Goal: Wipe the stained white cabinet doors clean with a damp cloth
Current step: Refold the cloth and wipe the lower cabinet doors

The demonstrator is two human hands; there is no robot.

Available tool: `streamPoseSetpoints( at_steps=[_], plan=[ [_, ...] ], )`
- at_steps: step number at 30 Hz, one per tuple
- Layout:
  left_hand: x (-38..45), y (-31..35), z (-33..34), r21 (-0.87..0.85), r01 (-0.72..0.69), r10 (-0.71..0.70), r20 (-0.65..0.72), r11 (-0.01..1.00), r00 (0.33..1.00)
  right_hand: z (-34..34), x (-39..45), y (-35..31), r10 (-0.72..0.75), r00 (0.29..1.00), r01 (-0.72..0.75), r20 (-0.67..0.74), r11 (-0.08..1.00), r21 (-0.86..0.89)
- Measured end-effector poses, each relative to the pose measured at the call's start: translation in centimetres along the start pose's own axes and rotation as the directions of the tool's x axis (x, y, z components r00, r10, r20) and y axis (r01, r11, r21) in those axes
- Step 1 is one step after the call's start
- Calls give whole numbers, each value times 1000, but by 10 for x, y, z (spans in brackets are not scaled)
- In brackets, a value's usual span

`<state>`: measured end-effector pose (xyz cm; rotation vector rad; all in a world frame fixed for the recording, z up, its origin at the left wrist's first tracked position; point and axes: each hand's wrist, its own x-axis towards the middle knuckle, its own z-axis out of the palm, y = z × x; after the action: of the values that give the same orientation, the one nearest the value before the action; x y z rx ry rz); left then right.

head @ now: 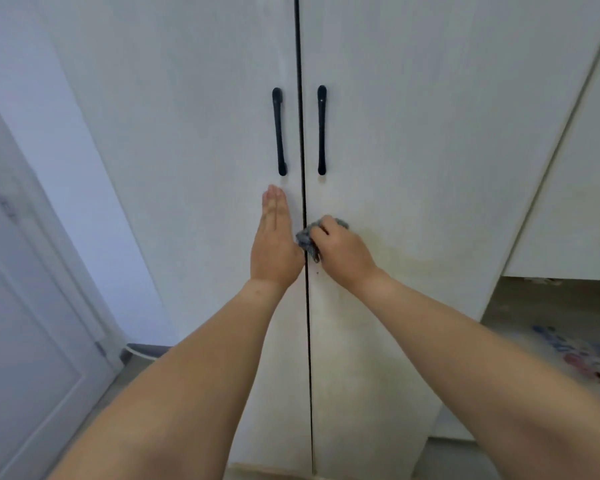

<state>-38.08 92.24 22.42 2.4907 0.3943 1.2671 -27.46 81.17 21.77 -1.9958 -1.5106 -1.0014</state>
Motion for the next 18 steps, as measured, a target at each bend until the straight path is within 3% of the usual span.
streamPoseSetpoints(
  at_steps=[3,5,7,12,14,16,18],
  plan=[
    [0,-1,-3,-46,19,-20,-18,999,1000,-14,56,-14,190,950,-175,-246,981,82],
    [0,-3,-5,-51,25,-26,-12,998,1000,-15,68,-14,206,917,-208,-343,978,31],
    [0,-7,-6,-43,5,-5,-6,999,1000,2,46,-13,137,937,-165,-321,984,-64],
    [-4,-7,-3,-8,-14,14,44,1000,999,35,-34,-16,65,998,-65,-5,997,-50],
    [-5,0,1,-33,35,-35,-6,999,999,23,-16,-17,128,990,-128,-59,992,6],
    [-10,8,8,-60,79,-82,-39,995,996,4,8,-10,269,939,-259,-213,963,77],
    [-18,14,18,-45,58,-59,-34,997,998,-8,14,4,319,904,-314,-284,947,67]
  ],
)
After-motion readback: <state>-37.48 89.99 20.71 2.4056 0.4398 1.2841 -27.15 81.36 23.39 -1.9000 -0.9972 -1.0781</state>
